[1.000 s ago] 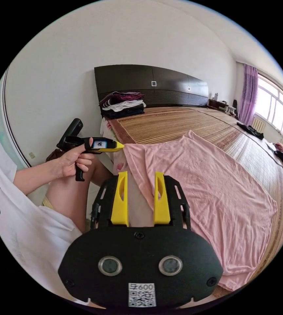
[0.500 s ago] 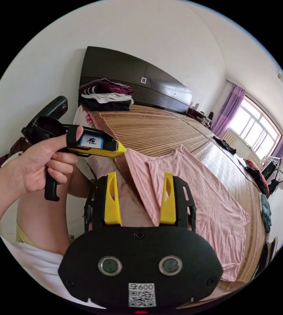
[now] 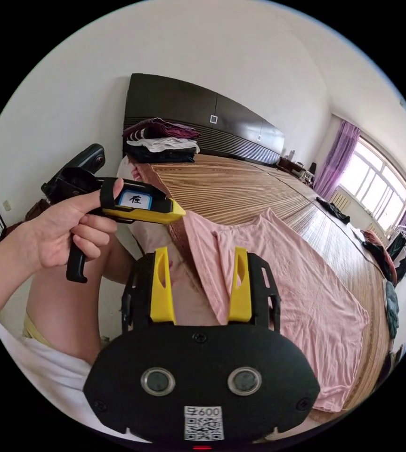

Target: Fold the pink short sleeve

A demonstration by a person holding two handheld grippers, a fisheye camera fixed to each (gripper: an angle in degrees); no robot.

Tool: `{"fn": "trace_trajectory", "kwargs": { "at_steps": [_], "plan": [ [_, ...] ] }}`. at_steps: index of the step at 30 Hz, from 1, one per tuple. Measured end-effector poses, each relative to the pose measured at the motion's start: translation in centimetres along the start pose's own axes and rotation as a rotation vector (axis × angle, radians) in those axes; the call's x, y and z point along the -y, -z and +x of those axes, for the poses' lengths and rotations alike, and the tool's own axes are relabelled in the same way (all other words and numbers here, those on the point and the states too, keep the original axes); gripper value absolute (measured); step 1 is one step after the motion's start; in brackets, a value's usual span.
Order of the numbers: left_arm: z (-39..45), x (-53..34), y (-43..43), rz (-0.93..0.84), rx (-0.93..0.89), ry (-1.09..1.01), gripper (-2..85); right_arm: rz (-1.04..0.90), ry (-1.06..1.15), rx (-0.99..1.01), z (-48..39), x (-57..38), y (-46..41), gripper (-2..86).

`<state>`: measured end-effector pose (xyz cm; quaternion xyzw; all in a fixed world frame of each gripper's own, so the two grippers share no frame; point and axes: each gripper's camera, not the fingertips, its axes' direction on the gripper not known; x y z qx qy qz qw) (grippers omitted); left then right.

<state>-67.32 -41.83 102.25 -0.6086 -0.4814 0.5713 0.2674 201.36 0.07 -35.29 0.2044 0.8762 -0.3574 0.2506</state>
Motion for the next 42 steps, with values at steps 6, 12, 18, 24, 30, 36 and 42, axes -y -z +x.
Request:
{"fn": "trace_trajectory", "kwargs": {
  "at_steps": [6, 12, 18, 24, 30, 36, 42],
  "plan": [
    [2.7, 0.1, -0.2, -0.021, -0.085, 0.039, 1.2, 0.010, -0.069, 0.024, -0.1, 0.1, -1.9, 16.0],
    [4.5, -1.3, -0.4, 0.006, -0.137, 0.079, 1.1, 0.003, -0.120, 0.009, -1.9, 1.7, -4.2, 15.7],
    [6.1, -3.3, -0.4, 0.013, -0.159, 0.117, 1.1, -0.057, -0.026, -0.067, -6.3, 5.6, -8.3, 14.1],
    [8.4, -4.9, -0.7, 0.008, -0.187, 0.118, 1.1, -0.314, 0.174, -0.223, -12.1, 10.8, -15.6, 11.8],
    [10.8, -7.3, -1.0, 0.031, -0.196, 0.119, 1.6, -0.410, 0.229, -0.329, -16.2, 12.8, -19.2, 6.6],
    [13.3, -8.3, -1.6, -0.006, -0.343, -0.008, 6.6, -0.290, 0.130, -0.224, -18.0, 13.7, -13.9, -0.2],
    [12.5, -5.3, -2.1, -0.104, -0.189, 0.053, 17.3, -0.138, 0.054, -0.131, -20.0, 13.9, -3.8, -0.7]
  ]
}}
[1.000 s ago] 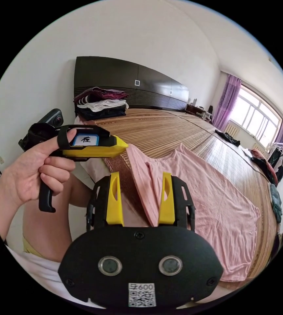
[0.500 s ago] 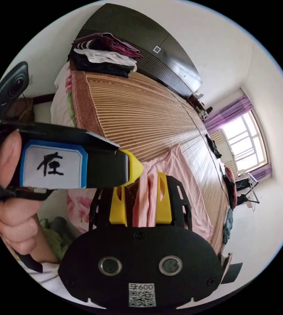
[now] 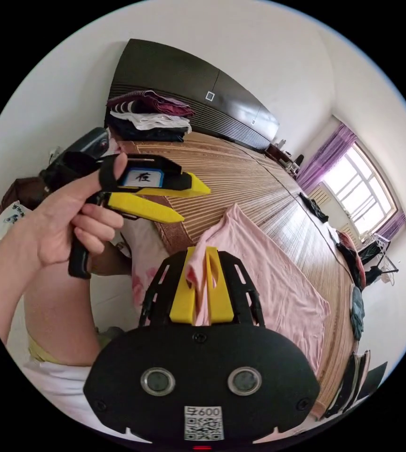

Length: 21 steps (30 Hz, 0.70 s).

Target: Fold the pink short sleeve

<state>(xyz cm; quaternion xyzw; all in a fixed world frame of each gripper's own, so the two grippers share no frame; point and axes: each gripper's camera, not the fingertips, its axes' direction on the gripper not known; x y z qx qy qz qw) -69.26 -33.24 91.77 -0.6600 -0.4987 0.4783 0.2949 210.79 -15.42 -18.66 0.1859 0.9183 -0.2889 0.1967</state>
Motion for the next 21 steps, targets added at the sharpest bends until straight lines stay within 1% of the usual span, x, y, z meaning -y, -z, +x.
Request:
{"fn": "trace_trajectory", "kwargs": {
  "at_steps": [1, 5, 8, 12, 15, 17, 19, 21],
  "plan": [
    [0.4, 1.1, -0.9, -0.029, 0.005, -0.003, 17.7, 0.017, 0.000, 0.014, -0.5, -0.1, 1.6, -0.7],
    [0.7, 5.4, -6.2, -0.152, 0.135, 0.027, 17.2, 0.027, 0.017, 0.048, -2.5, 0.5, 4.9, -0.7],
    [0.7, 7.2, -9.3, -0.161, 0.122, 0.066, 14.6, 0.024, 0.024, 0.063, -3.1, 1.7, 6.8, -0.7],
    [2.9, 7.9, -12.4, -0.245, 0.242, -0.023, 10.0, 0.047, 0.008, 0.060, -2.5, 3.6, 9.8, -0.7],
    [5.0, 7.0, -12.4, -0.214, 0.289, -0.043, 9.2, 0.063, -0.032, 0.091, -0.9, 5.3, 12.4, -0.7],
    [6.1, 6.4, -10.9, -0.145, 0.313, -0.031, 10.5, 0.081, -0.057, 0.116, 0.3, 6.8, 14.8, -0.7],
    [7.0, 6.6, -10.2, -0.114, 0.368, -0.039, 11.4, 0.086, -0.059, 0.126, 0.8, 8.0, 16.4, -0.7],
    [7.5, 7.2, -10.6, -0.135, 0.385, -0.052, 11.5, 0.090, -0.052, 0.127, 1.0, 9.1, 17.9, -0.7]
  ]
}}
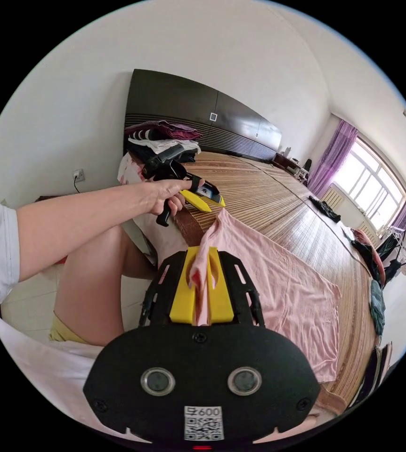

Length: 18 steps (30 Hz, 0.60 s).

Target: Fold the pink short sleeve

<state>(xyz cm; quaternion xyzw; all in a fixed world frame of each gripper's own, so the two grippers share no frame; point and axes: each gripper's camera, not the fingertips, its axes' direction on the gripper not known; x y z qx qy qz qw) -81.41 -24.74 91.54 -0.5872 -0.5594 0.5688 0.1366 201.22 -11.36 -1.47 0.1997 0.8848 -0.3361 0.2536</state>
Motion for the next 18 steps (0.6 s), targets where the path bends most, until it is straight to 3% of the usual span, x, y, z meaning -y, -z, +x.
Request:
{"fn": "trace_trajectory", "kwargs": {
  "at_steps": [9, 12, 18],
  "plan": [
    [3.5, 2.7, -3.2, -0.100, 0.094, -0.113, 3.8, 0.009, -0.007, 0.029, 2.0, 7.0, 7.8, -0.7],
    [3.1, 3.3, -0.5, -0.025, -0.022, -0.061, 2.9, 0.020, -0.039, 0.127, 4.4, 9.4, 10.6, -0.7],
    [4.4, 4.5, 4.7, 0.070, -0.316, 0.025, 1.6, 0.182, -0.302, 0.525, 15.6, 12.8, 17.4, -0.7]
  ]
}}
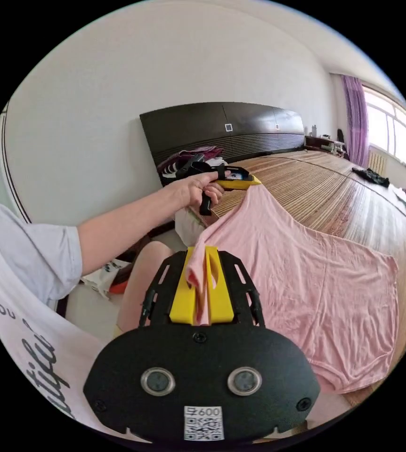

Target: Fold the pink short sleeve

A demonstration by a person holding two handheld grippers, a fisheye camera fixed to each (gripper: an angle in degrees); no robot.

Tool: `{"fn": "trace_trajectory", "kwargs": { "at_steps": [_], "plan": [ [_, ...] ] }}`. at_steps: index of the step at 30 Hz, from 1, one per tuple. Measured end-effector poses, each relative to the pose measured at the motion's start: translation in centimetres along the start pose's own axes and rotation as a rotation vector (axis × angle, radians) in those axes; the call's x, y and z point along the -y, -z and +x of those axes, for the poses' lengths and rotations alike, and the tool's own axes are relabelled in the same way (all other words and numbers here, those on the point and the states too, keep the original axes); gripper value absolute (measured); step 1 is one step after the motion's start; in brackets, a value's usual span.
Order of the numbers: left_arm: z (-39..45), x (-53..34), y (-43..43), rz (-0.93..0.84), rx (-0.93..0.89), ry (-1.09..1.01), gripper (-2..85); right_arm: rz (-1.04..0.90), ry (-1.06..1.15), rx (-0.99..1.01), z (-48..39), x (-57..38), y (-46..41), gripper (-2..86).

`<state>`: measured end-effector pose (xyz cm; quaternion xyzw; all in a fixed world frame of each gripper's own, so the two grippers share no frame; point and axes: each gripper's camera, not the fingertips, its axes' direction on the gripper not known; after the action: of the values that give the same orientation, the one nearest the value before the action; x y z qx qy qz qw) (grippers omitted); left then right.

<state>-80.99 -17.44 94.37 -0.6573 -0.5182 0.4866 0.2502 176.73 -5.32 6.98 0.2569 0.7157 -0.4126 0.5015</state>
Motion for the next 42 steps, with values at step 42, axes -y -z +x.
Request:
{"fn": "trace_trajectory", "kwargs": {
  "at_steps": [42],
  "plan": [
    [1.4, 7.1, -47.8, -0.093, -0.039, 0.443, 1.4, 0.350, -0.841, -0.367, 24.6, 14.7, 39.0, -0.8]
  ]
}}
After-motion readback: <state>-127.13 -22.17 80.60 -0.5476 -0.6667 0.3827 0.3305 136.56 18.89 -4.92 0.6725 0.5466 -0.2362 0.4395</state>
